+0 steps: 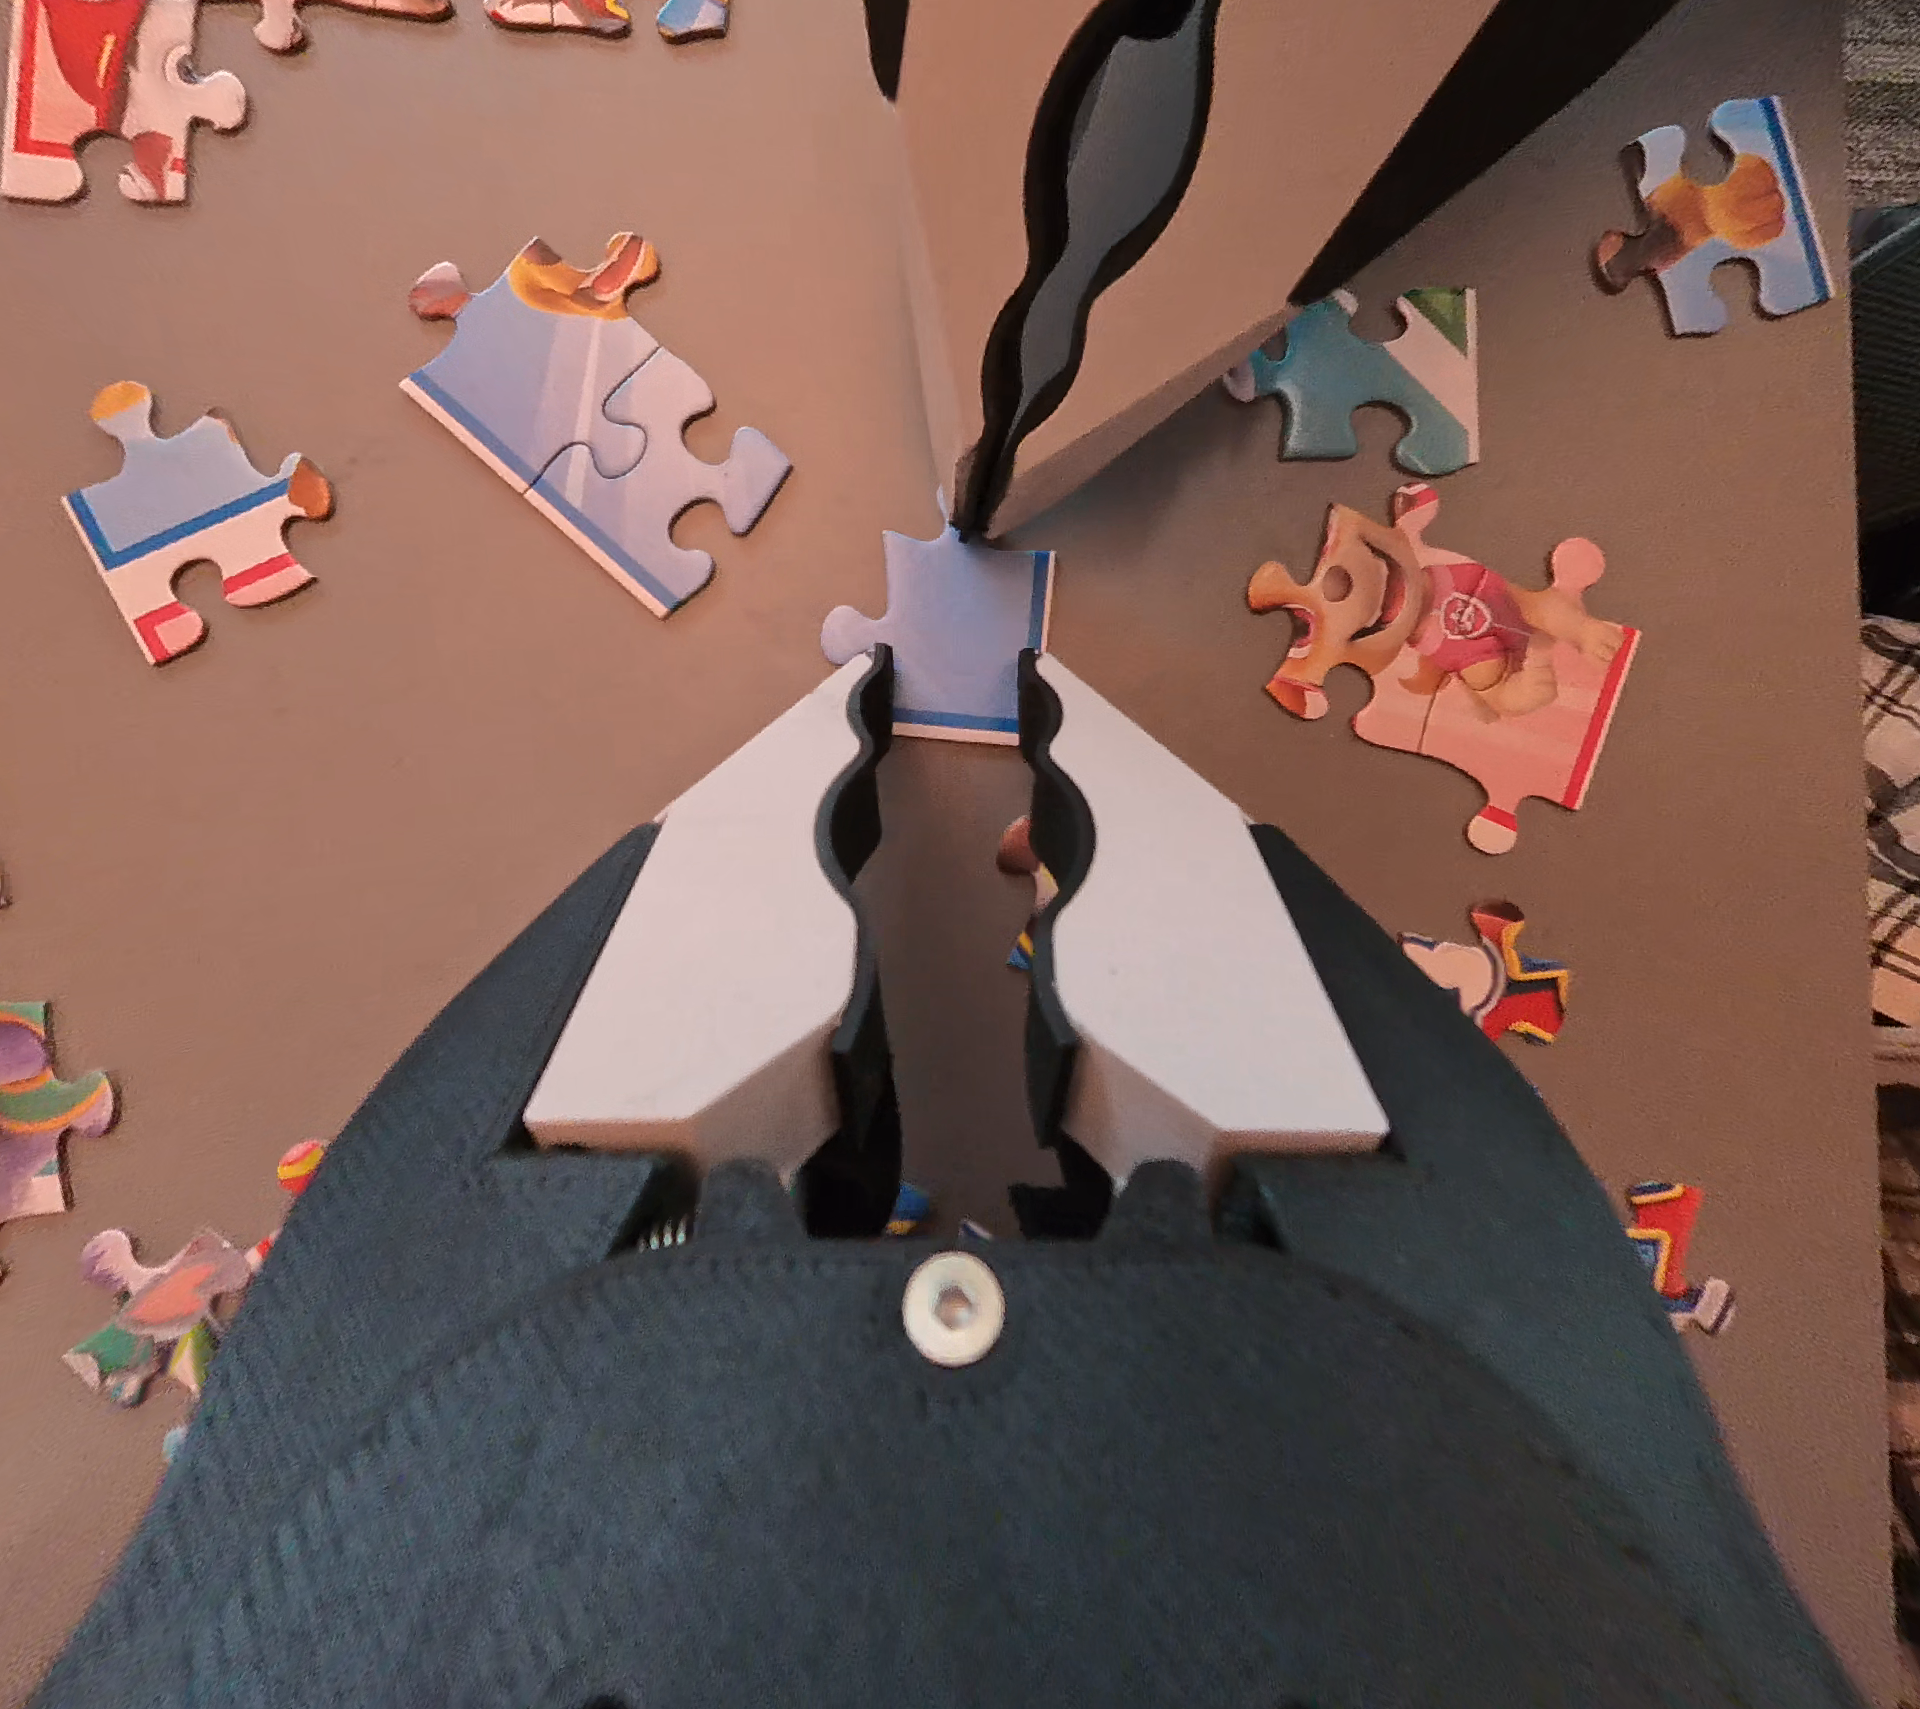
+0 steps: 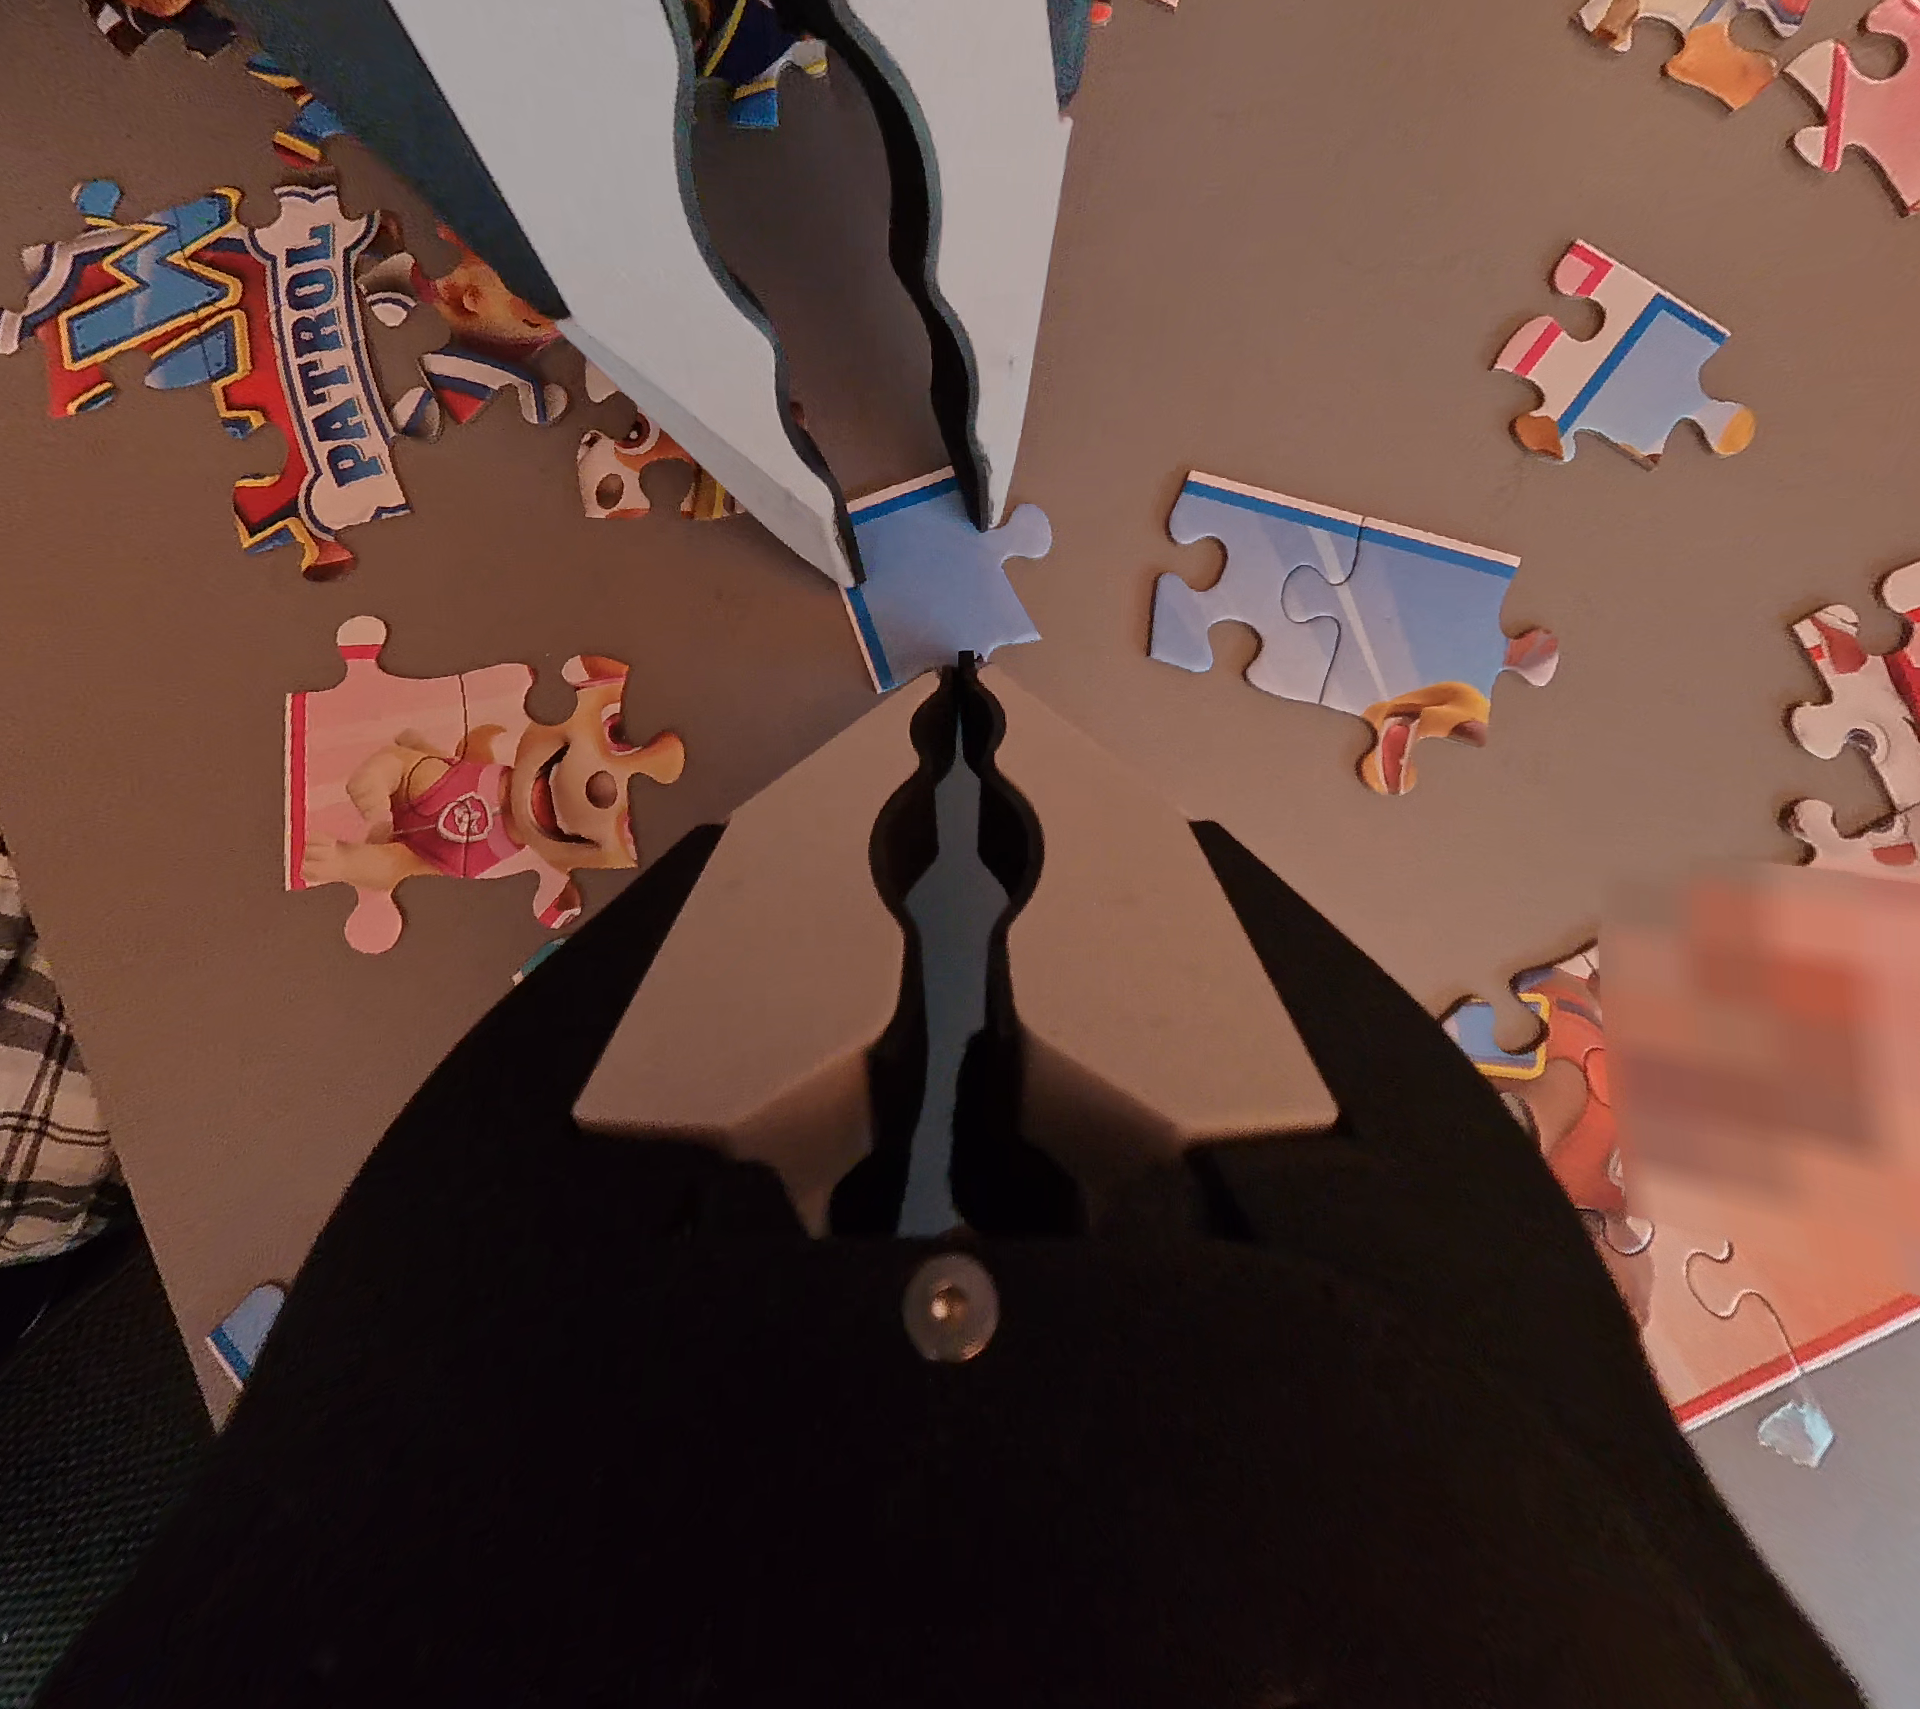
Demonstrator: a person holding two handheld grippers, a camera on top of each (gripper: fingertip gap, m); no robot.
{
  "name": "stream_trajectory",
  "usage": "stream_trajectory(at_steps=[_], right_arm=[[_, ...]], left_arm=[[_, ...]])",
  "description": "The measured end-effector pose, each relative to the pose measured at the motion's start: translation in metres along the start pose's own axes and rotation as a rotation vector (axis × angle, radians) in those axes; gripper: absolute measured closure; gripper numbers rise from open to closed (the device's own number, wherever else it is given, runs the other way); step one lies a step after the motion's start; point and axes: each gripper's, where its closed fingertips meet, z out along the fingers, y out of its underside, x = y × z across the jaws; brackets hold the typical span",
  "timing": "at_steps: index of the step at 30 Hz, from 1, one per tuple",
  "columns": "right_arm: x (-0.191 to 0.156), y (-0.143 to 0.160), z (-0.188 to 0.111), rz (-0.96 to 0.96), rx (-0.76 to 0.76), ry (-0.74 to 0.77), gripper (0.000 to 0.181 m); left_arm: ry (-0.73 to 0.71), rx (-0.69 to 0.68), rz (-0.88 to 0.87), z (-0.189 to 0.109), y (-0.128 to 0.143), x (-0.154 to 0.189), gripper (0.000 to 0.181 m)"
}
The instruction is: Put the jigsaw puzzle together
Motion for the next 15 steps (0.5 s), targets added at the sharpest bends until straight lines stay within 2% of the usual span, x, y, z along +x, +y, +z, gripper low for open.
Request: stream_trajectory(at_steps=[5, 8, 10, 15], right_arm=[[-0.002, 0.001, -0.002, -0.022, -0.019, 0.005, 0.177], [-0.003, 0.001, -0.004, -0.031, -0.017, -0.012, 0.173], [-0.008, -0.003, -0.006, -0.032, -0.004, -0.055, 0.162], [-0.005, -0.004, 0.002, -0.073, -0.046, -0.066, 0.148]], left_arm=[[-0.003, -0.008, 0.002, -0.001, 0.002, 0.006, 0.156], [0.036, -0.009, -0.034, -0.004, 0.004, 0.011, 0.131], [0.042, -0.019, -0.029, -0.005, 0.005, 0.013, 0.126], [-0.038, -0.050, 0.011, -0.003, 0.007, 0.003, 0.146]])
